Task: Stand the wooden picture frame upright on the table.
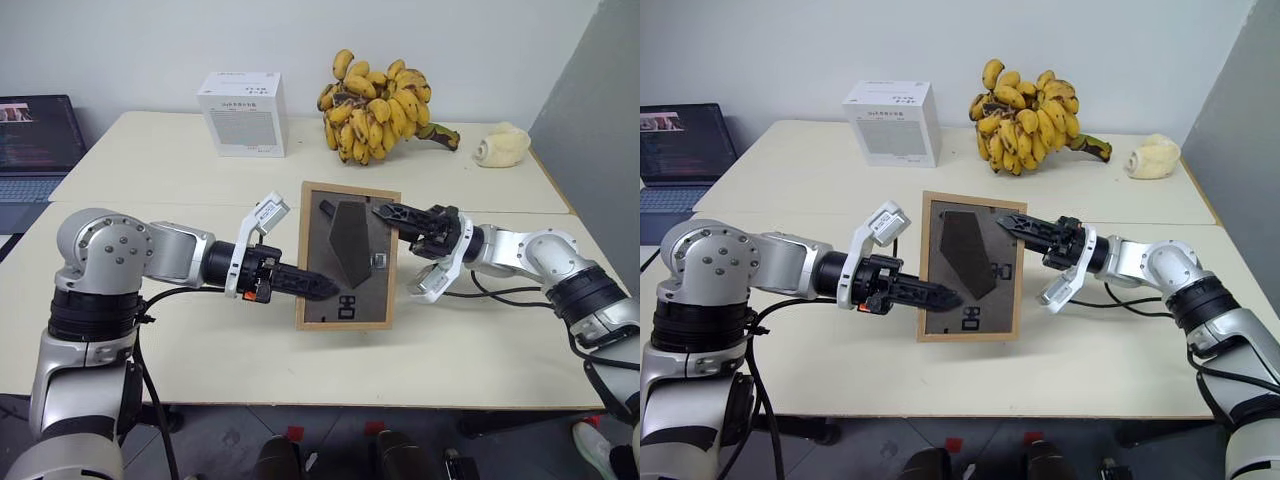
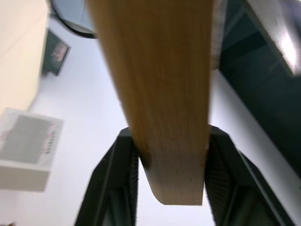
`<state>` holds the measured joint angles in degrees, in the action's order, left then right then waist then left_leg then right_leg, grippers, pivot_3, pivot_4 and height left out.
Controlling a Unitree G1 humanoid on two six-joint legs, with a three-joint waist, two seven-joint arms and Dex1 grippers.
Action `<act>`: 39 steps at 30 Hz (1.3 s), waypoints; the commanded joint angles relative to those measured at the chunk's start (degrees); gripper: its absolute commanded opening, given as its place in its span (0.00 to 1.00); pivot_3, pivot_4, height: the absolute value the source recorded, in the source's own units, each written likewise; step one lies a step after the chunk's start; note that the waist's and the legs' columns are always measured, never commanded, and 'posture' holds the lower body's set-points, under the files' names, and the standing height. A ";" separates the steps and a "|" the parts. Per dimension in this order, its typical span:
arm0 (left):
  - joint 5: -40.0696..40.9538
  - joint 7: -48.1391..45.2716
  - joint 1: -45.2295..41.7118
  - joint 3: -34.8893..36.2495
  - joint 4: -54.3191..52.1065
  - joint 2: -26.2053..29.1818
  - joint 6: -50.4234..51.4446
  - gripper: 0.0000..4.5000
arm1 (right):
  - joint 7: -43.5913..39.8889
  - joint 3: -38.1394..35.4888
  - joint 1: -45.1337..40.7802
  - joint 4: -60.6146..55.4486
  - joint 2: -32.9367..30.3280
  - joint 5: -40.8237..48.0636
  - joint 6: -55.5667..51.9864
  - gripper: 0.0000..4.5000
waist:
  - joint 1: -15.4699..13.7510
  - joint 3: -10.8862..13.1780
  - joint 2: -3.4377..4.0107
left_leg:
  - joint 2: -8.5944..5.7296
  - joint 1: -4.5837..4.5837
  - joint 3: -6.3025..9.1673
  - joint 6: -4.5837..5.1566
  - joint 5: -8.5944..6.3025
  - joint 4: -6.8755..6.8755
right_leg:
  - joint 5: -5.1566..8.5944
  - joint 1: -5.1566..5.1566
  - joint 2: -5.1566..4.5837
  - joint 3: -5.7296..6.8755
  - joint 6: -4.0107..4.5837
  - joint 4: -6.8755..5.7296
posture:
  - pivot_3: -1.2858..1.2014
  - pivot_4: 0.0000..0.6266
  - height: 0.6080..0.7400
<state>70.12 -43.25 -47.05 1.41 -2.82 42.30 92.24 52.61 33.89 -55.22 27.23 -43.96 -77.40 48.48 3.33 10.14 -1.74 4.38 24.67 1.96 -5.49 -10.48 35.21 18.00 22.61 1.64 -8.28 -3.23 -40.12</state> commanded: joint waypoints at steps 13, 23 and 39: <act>-0.29 3.27 -0.22 3.23 -1.72 -2.07 -0.84 0.54 | 0.51 1.40 -0.23 -1.42 -1.54 0.80 0.79 0.30 | -0.02 0.00 0.00 | -0.04 0.00 0.02 0.00 0.00 0.01 | 0.00 -0.03 -0.03 0.01 0.00 -0.01 | 0.52 0.24 1.00; -4.70 -2.78 5.07 6.09 -12.30 1.96 -14.06 0.81 | -0.39 1.90 -1.81 1.24 -1.35 1.93 2.65 0.30 | 0.18 0.00 0.00 | -0.07 0.00 0.03 0.00 0.00 0.00 | 0.00 -0.02 -0.07 -0.01 0.00 0.00 | 0.52 0.24 1.00; 8.00 3.77 53.50 46.35 -47.17 5.70 -27.82 0.81 | -16.88 0.39 -12.26 37.47 10.22 19.67 16.81 0.30 | 1.78 -0.01 -0.17 | -0.67 -0.28 0.29 0.04 -0.01 -0.02 | 0.07 -0.51 -0.77 0.23 0.03 0.04 | 0.52 0.24 1.00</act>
<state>78.64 -40.87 2.61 43.81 -45.83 48.57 67.07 45.01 39.54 -64.98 57.66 -35.72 -69.32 59.78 5.11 10.13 -1.91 3.70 24.36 2.28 -5.45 -10.49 35.19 18.07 22.05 0.88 -7.99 -3.20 -40.05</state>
